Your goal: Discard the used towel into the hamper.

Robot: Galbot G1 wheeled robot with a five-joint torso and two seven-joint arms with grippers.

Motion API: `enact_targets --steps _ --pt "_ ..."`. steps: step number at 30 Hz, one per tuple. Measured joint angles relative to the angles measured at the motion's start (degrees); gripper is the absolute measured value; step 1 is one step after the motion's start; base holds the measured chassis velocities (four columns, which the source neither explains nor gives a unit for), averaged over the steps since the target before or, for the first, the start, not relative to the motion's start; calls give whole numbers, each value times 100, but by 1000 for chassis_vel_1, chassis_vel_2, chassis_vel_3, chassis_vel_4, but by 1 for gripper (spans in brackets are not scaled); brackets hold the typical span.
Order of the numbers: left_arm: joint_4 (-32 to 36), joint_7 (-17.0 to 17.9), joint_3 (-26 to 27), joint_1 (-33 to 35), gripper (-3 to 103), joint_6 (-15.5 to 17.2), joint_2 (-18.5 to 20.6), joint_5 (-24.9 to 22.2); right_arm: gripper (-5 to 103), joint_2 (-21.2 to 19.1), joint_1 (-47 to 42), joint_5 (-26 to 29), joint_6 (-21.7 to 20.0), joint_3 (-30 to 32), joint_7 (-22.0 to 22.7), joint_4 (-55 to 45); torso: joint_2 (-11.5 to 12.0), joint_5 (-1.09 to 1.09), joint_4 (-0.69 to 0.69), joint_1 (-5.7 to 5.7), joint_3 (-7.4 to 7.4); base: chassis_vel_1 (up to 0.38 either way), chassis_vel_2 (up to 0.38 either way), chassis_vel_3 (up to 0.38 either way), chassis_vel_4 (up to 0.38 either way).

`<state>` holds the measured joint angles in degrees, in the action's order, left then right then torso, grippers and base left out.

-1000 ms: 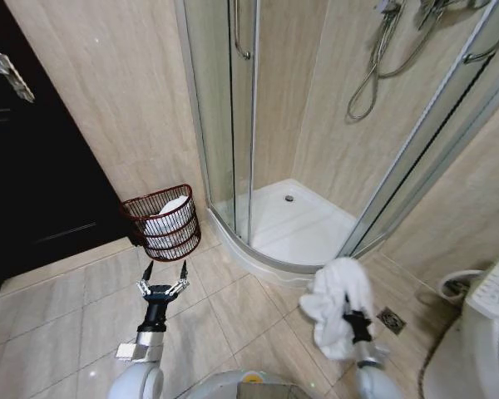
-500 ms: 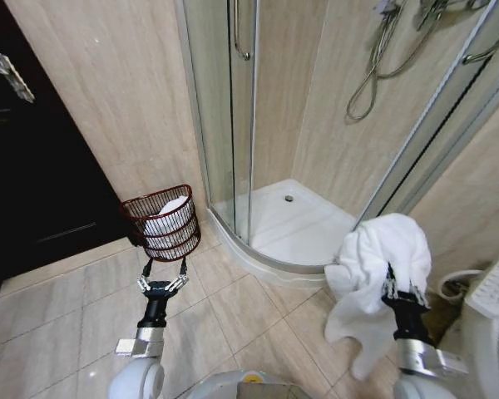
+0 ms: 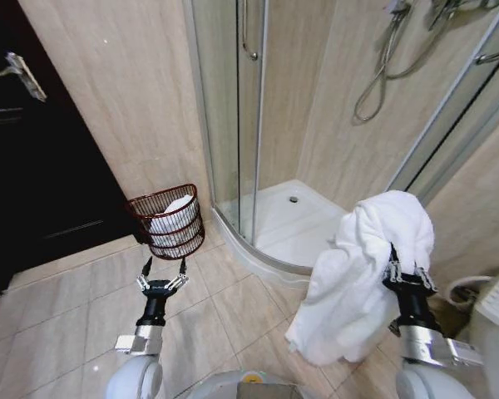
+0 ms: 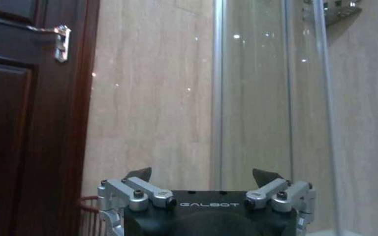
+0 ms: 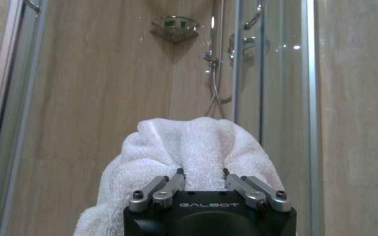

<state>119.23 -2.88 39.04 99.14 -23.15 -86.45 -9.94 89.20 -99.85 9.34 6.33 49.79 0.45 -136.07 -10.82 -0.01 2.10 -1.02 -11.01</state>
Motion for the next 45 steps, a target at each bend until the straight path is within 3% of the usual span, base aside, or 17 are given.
enact_targets --steps 12,26,45 --pt "-12 103 -19 6 100 -37 34 -39 20 54 113 -225 -2 -200 46 62 0 1 -2 0 0 24 19 -17 -18" --pt "29 105 -48 54 100 104 20 -42 20 91 43 -505 305 -376 -151 239 0 0 -3 1 0 121 113 -126 -114" --pt "33 108 -30 -1 100 136 18 -109 20 107 57 -553 366 -420 -277 319 1 1 -1 0 -1 248 264 -164 -171"
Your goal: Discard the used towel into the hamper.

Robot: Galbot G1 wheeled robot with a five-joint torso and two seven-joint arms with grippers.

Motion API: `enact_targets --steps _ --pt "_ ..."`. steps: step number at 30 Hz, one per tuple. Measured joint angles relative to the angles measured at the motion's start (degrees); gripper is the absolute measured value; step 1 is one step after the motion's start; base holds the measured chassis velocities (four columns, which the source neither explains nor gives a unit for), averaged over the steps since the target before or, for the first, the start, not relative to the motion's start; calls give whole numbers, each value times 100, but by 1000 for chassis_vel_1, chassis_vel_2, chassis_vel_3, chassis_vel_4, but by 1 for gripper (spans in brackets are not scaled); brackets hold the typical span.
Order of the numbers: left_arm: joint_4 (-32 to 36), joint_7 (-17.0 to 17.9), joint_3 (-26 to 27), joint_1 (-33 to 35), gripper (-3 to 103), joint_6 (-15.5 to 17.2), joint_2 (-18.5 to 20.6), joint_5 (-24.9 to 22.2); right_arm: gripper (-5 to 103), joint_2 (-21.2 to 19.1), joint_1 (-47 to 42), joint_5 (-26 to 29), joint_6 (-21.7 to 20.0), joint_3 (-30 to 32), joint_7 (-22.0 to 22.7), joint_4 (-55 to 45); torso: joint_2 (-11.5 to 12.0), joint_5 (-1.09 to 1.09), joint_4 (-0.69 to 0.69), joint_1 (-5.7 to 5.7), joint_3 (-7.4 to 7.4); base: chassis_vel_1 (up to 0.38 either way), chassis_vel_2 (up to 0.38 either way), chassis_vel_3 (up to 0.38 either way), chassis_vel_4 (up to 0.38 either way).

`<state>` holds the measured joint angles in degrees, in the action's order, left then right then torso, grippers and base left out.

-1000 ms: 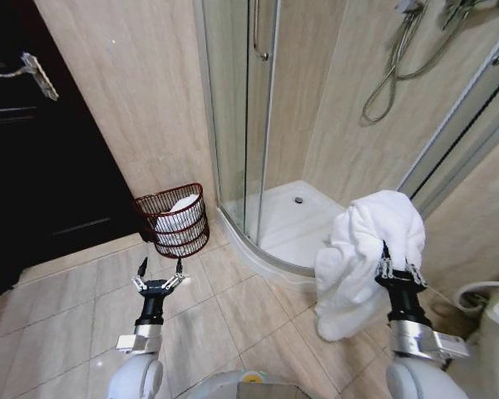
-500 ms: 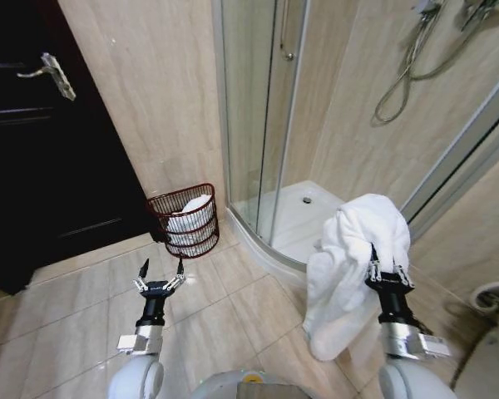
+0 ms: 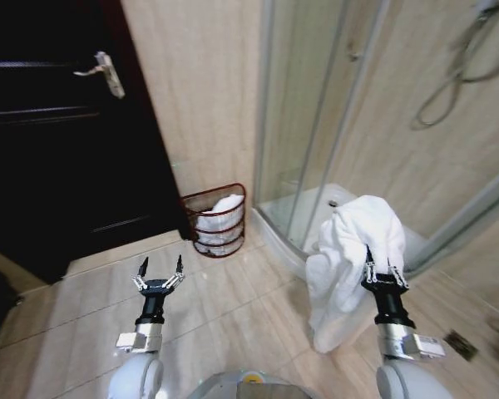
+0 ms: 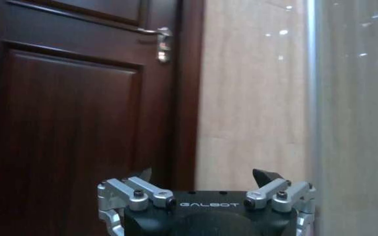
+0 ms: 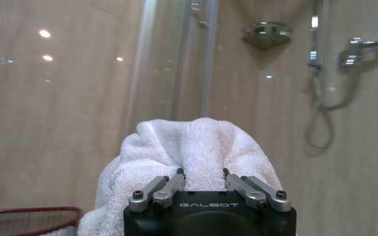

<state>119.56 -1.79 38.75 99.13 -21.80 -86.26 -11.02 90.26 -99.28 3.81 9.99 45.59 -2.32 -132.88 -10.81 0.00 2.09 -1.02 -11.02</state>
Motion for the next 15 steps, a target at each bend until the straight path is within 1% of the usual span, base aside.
enact_targets --steps 3,4,7,10,11,15 --pt "-16 -2 5 0 100 -16 3 0 20 -1 5 -10 8 1 -32 37 0 3 0 0 0 285 280 -124 -92" --pt "-30 -2 4 -1 100 -29 3 1 20 -2 4 -3 17 -1 -34 69 0 -4 -1 0 1 289 219 -70 -68" --pt "-46 -3 -3 2 100 -60 -8 14 20 -12 12 50 48 0 -37 150 0 2 0 0 1 182 185 18 -10" --pt "-64 -6 -11 5 100 -73 -13 21 20 -24 16 122 79 17 -35 219 0 -1 0 0 1 108 127 136 109" --pt "-70 -7 -11 4 100 -78 -15 22 20 -28 17 135 92 26 -35 234 0 2 0 1 1 51 79 153 124" --pt "-82 -9 -12 -3 100 -91 -20 25 20 -28 10 148 119 23 -34 255 0 1 -1 0 1 75 75 186 182"
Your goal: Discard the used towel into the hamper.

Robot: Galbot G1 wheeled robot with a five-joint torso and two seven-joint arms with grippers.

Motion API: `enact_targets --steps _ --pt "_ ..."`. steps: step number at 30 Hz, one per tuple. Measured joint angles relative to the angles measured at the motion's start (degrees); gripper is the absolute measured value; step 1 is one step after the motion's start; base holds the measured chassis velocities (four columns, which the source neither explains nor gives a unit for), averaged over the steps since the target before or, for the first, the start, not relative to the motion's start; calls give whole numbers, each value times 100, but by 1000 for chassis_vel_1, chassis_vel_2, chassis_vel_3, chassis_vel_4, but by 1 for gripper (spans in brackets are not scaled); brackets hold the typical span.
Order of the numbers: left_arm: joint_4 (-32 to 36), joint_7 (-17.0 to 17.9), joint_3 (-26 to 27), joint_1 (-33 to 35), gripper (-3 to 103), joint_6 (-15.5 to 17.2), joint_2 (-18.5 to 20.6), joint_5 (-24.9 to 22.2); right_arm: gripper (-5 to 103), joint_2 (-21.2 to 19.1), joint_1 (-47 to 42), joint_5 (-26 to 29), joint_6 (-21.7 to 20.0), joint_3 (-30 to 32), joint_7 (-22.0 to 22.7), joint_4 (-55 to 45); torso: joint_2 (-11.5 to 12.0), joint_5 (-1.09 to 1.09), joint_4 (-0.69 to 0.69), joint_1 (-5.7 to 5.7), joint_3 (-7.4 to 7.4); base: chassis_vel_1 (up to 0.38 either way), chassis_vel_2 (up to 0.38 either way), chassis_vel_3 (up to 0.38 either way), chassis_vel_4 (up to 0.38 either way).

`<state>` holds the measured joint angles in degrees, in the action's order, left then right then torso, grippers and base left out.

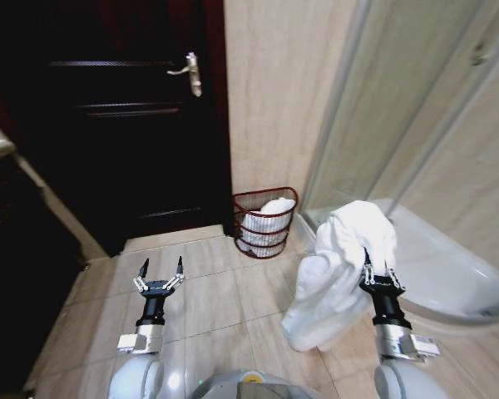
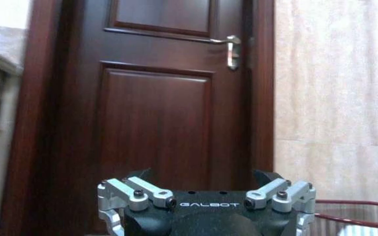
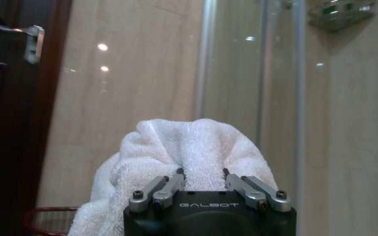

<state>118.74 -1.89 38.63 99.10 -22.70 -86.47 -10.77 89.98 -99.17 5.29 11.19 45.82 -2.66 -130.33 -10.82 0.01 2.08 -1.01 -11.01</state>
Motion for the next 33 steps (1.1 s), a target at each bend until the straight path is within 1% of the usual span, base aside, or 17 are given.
enact_targets --steps 4,7,9,14,18,24,33 --pt "-25 2 -2 -11 100 -75 -3 22 20 6 31 1 74 -21 20 37 0 -1 1 0 0 89 97 144 150" --pt "-71 1 -3 -16 100 -212 -11 64 20 -8 43 -17 95 17 -24 68 0 -3 2 0 0 109 108 66 68" --pt "-80 0 -11 -12 100 -232 -18 72 20 -15 48 -14 95 30 -41 76 0 -2 2 0 0 107 98 14 37" --pt "-84 -6 -22 -20 100 -246 -48 86 20 -25 69 -3 93 59 -87 103 0 -1 -2 0 0 20 23 1 -3" --pt "-67 -7 -17 -13 100 -246 -47 87 20 -27 91 -2 88 61 -91 103 0 -1 -1 1 0 0 0 0 0" --pt "-54 -7 -8 -6 100 -237 -40 87 20 -29 67 -24 66 77 -147 95 0 -2 0 1 1 -96 80 100 -75" --pt "-40 -7 -6 -20 100 -222 -37 87 20 -5 60 -82 40 75 -149 127 0 -1 0 0 0 -140 151 142 -151"
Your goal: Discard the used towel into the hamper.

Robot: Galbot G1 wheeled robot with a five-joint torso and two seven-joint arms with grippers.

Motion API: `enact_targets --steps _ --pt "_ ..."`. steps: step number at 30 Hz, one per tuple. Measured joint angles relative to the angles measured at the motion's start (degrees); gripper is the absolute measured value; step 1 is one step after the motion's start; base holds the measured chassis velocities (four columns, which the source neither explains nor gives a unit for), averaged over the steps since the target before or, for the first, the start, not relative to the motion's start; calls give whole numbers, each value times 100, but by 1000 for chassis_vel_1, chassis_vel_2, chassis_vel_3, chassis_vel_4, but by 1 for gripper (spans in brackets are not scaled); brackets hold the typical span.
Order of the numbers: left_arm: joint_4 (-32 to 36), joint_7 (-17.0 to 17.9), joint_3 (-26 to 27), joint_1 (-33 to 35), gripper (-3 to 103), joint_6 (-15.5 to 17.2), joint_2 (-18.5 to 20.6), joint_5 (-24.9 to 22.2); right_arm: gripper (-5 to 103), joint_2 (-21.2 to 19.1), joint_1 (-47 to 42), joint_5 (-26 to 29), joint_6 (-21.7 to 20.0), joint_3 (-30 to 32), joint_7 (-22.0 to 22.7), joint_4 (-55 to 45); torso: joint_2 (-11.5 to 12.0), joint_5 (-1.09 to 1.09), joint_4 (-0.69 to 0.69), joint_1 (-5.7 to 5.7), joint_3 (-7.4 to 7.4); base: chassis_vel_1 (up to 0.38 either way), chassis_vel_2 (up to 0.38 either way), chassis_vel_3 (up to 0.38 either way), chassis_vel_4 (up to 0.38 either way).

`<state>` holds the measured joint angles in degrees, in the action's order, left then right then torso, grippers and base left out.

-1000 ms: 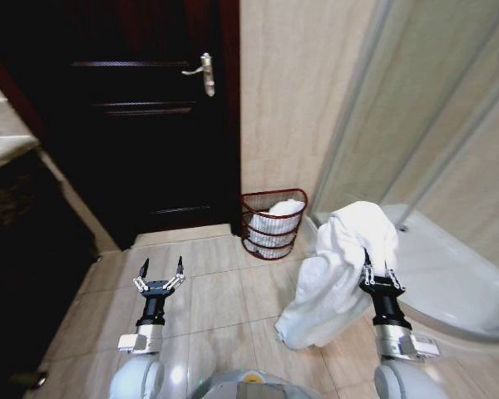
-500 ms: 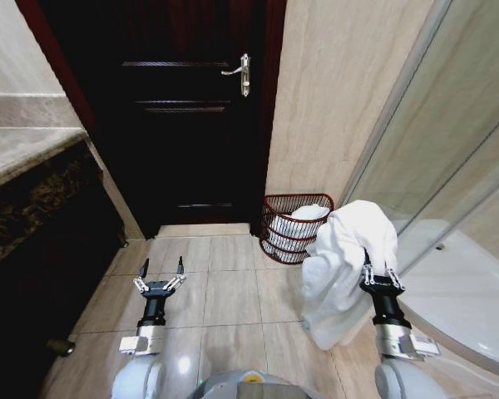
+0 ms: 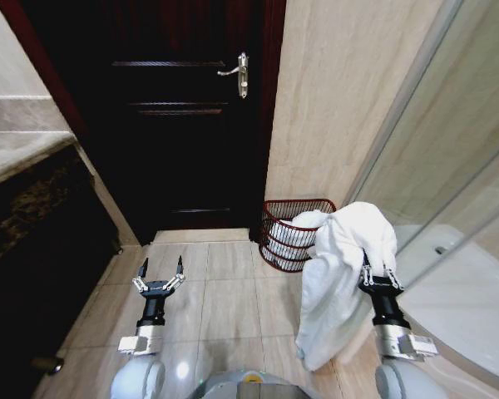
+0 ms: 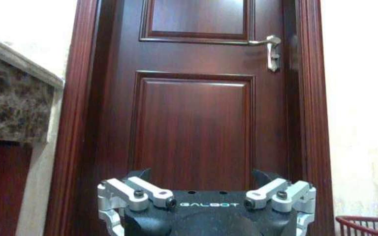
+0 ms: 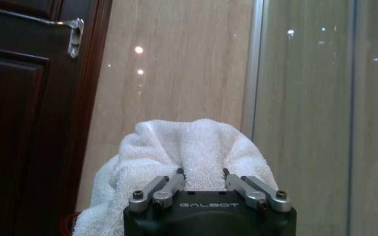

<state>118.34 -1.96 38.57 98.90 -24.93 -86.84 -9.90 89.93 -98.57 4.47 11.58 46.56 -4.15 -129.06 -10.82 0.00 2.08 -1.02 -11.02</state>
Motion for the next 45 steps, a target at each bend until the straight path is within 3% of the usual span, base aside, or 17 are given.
enact_targets --steps 12,17,20,24,28,32,35,40,45 --pt "-19 0 -6 -15 100 22 -41 14 20 -68 248 52 -178 -57 4 -126 0 0 0 0 0 -105 105 109 -100" --pt "-34 10 6 -27 100 50 -101 26 20 -347 772 226 -628 -15 50 -312 0 0 0 -1 0 -45 27 34 -35" --pt "-169 152 -27 -9 100 -52 -148 150 20 -868 1483 448 -1100 -37 97 -349 0 0 1 0 0 0 0 0 0" --pt "-209 188 -13 39 100 -111 -198 201 20 -1250 1921 833 -1433 -109 225 -376 0 1 0 0 1 0 0 0 0" --pt "-254 250 3 92 100 -135 -358 248 20 -2155 2958 2023 -2080 -60 703 -537 0 1 3 0 0 0 0 0 0" --pt "-290 250 -30 22 100 -114 -391 322 20 -2506 3326 2554 -2279 47 1009 -640 0 -1 -3 0 0 0 0 0 0" --pt "-295 245 -28 -7 100 -107 -410 424 20 -3030 4290 3150 -2609 -84 1324 -445 0 1 -3 0 0 0 0 0 0" --pt "-463 243 -30 -66 100 -161 -503 624 20 -3346 5502 3374 -2702 -500 1340 457 0 -1 1 0 0 0 0 0 0" --pt "-517 241 -9 15 100 -271 -535 675 20 -3292 6430 3286 -2507 -1121 1312 1282 0 1 2 0 -1 0 0 0 0"
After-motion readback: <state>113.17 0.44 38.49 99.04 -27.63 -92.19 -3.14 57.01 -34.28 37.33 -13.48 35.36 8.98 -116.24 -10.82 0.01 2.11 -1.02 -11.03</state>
